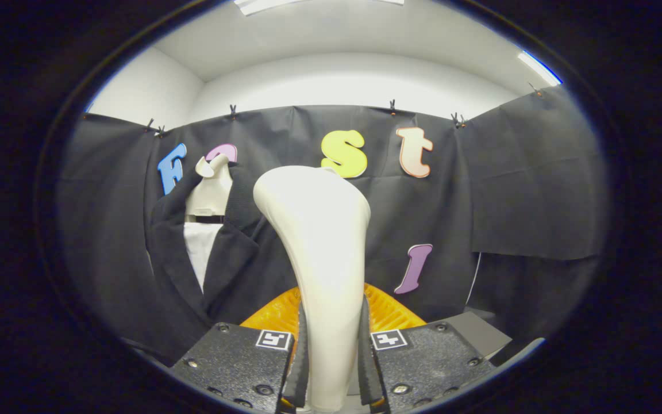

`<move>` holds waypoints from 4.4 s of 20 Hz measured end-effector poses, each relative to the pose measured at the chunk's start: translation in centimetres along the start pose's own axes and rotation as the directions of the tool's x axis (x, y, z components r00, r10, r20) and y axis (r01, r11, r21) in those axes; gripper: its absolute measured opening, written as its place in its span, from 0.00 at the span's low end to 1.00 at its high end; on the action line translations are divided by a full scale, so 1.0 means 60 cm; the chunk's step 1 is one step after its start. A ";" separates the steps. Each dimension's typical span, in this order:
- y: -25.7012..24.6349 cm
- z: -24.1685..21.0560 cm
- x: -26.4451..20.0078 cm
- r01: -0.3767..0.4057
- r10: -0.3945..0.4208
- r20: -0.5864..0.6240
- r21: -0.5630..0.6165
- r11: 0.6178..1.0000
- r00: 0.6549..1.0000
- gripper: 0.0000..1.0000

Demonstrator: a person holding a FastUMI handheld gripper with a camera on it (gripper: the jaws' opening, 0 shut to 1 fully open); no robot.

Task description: Iron the clothes twice with a garment steamer, once on the left side and once on the right side.

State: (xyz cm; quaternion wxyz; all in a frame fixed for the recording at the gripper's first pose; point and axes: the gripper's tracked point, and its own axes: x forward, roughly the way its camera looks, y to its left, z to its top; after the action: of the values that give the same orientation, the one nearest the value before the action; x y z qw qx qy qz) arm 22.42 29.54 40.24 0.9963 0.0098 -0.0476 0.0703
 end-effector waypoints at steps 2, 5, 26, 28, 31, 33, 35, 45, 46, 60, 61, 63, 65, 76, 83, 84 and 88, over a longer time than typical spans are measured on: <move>0.029 0.010 0.022 0.009 -0.009 -0.010 -0.007 1.000 1.000 0.37; 0.070 0.022 0.051 0.031 -0.032 -0.028 -0.037 0.999 0.999 0.37; 0.118 -0.103 0.120 0.154 -0.190 -0.170 -0.203 0.967 0.967 0.37; 0.115 -0.128 0.116 0.160 -0.200 -0.182 -0.212 0.964 0.963 0.37; 0.108 -0.168 0.107 0.168 -0.214 -0.201 -0.222 0.961 0.956 0.37; 0.104 -0.199 0.102 0.167 -0.216 -0.219 -0.223 0.960 0.951 0.37; 0.103 -0.222 0.098 0.169 -0.221 -0.229 -0.227 0.959 0.948 0.37; 0.124 -0.309 0.084 0.157 -0.227 -0.267 -0.258 0.953 0.937 0.37; 0.124 -0.319 0.083 0.157 -0.228 -0.270 -0.262 0.952 0.935 0.37; 0.123 -0.466 0.062 0.129 -0.270 -0.331 -0.390 0.912 0.904 0.37; 0.123 -0.475 0.062 0.122 -0.269 -0.340 -0.398 0.909 0.901 0.37; 0.128 -0.500 0.049 0.113 -0.273 -0.344 -0.420 0.901 0.898 0.37; 0.128 -0.520 0.043 0.107 -0.278 -0.351 -0.436 0.894 0.894 0.37; 0.129 -0.582 0.035 0.064 -0.281 -0.376 -0.497 0.865 0.883 0.37; 0.113 -0.606 0.036 0.042 -0.283 -0.433 -0.487 0.872 0.856 0.37; 0.116 -0.607 0.036 0.037 -0.281 -0.442 -0.485 0.874 0.852 0.37; 0.113 -0.606 0.033 0.020 -0.282 -0.480 -0.481 0.877 0.831 0.37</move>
State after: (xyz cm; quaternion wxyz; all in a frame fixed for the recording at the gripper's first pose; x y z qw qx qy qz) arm 26.82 37.50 4.31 0.9454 -0.2406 0.2185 -0.0244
